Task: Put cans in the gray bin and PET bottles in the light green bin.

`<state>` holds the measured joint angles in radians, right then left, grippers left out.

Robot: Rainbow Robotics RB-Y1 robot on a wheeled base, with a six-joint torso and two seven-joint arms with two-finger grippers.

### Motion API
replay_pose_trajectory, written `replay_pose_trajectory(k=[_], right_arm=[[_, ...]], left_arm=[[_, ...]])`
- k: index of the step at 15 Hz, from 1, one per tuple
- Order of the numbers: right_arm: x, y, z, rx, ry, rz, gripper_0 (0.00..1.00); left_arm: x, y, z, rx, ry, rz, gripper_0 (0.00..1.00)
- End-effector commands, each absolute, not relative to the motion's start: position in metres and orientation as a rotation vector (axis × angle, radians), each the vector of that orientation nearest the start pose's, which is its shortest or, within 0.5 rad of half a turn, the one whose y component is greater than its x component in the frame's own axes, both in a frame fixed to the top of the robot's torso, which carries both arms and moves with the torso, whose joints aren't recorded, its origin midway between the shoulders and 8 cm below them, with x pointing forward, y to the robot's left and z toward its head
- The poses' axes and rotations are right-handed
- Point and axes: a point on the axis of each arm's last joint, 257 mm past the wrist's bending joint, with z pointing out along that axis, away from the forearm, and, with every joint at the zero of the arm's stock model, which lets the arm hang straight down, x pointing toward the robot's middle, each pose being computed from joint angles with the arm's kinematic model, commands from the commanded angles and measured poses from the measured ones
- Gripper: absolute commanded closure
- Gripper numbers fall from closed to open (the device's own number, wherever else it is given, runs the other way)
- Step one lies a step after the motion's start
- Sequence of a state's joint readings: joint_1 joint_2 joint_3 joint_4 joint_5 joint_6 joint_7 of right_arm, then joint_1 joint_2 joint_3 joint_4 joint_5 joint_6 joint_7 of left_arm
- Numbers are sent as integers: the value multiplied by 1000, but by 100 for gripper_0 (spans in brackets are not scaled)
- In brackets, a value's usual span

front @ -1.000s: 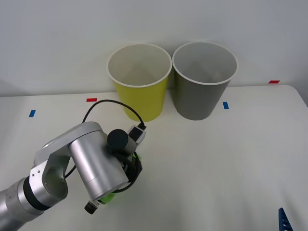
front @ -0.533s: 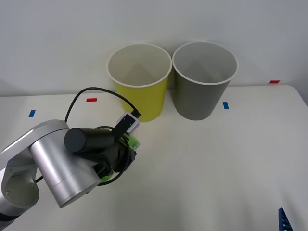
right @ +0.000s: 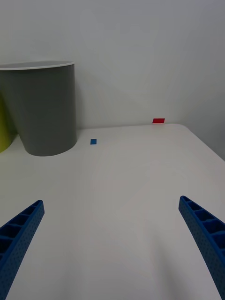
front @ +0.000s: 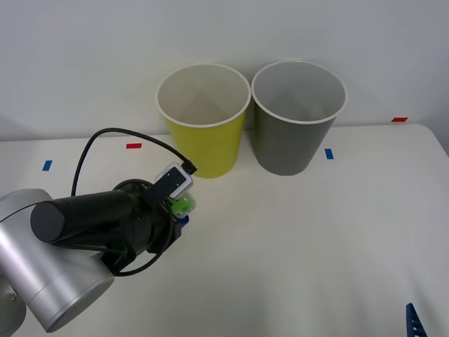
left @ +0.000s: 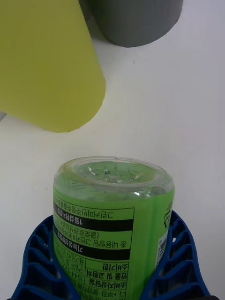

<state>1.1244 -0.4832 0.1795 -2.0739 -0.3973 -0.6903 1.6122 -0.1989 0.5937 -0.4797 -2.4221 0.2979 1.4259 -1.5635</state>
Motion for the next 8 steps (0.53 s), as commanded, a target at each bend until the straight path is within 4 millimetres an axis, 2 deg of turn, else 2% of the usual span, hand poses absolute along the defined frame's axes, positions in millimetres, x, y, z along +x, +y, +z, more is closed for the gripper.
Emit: replay_pose_trajectory(k=[1,5,8], right_arm=[[205,-319,-223,62,1551,-14,0],[205,-319,-223,62,1551,-14,0],[205,-319,-223,62,1551,-14,0]], left_arm=[[401,102,-177,958,2037,31,100],[407,105,-128,889,1968,-83,100],[414,119,-88,897,1862,-57,100]])
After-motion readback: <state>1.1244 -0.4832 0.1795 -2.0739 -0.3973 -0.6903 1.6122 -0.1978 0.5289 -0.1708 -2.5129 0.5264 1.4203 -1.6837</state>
